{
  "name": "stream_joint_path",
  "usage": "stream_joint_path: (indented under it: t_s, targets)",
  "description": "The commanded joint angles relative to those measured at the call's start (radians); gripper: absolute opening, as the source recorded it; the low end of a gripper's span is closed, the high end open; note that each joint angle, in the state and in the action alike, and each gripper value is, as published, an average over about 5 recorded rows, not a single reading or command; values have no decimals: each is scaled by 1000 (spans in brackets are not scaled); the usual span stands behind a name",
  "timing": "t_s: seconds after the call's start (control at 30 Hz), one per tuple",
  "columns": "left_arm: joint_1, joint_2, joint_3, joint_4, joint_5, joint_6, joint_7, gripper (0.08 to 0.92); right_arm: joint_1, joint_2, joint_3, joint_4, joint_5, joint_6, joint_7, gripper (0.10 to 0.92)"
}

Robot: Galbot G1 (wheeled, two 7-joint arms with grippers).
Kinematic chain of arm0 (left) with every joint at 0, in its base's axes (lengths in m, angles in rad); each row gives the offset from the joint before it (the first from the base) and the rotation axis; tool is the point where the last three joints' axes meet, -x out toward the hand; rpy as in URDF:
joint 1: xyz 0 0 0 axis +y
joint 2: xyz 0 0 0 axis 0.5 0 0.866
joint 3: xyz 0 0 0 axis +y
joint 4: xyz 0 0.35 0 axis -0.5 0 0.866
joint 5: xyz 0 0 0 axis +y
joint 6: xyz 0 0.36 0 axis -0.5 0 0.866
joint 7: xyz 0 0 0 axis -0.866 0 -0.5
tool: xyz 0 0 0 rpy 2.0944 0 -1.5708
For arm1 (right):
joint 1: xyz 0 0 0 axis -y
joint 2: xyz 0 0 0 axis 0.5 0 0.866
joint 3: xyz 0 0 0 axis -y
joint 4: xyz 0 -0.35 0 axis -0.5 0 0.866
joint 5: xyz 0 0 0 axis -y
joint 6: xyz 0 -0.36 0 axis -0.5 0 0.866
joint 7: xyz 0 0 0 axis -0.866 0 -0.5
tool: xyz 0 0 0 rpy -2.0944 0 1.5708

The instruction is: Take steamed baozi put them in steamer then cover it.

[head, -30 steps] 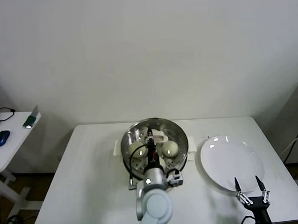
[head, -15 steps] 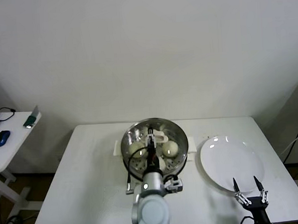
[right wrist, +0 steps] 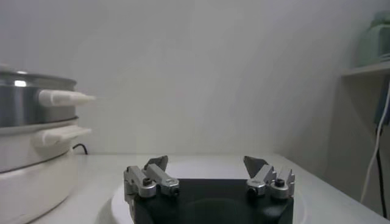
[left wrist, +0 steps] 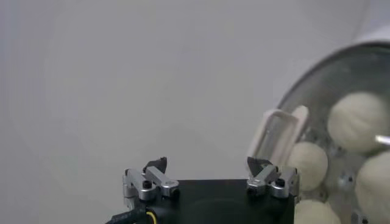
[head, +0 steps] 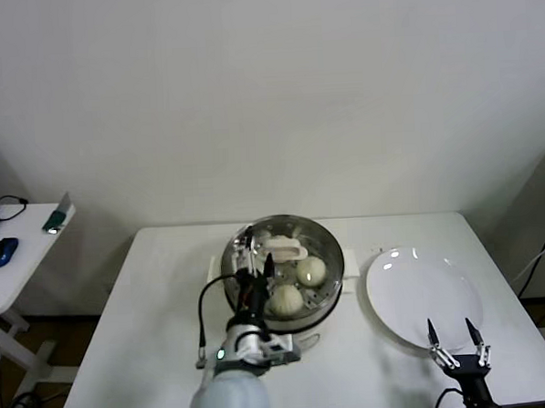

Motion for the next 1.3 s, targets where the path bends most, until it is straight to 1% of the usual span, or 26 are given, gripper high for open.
stream_joint_path:
  t_s: [0.03, 0.13, 0.23, 0.33, 0.43, 0.67, 0.97, 1.3]
  targets:
    - [153, 84, -336, -118, -882, -357, -247, 823, 8, 5, 4, 56, 26, 6, 54, 823]
    - [214, 93, -453, -110, -1087, -417, -251, 823, 13, 6, 7, 61, 21, 3, 59, 823]
    - [268, 122, -552, -81, -1292, -471, -242, 823, 14, 4, 8, 64, 19, 3, 61, 823]
    - [301, 155, -613, -28, -1434, -517, -227, 823, 13, 2, 7, 66, 21, 6, 61, 823]
    - [319, 180, -632, 38, -1512, -560, -215, 823, 15, 0, 3, 62, 22, 6, 61, 823]
    - [330, 164, -600, 130, -1532, -634, -185, 823, 19, 0, 0, 65, 34, -2, 57, 823]
    - [338, 140, -573, 163, -1531, -661, -180, 823, 15, 2, -2, 70, 31, -17, 54, 823]
    - [340, 141, -566, 195, -1513, -702, -181, 823, 13, 4, -5, 66, 31, -21, 47, 823]
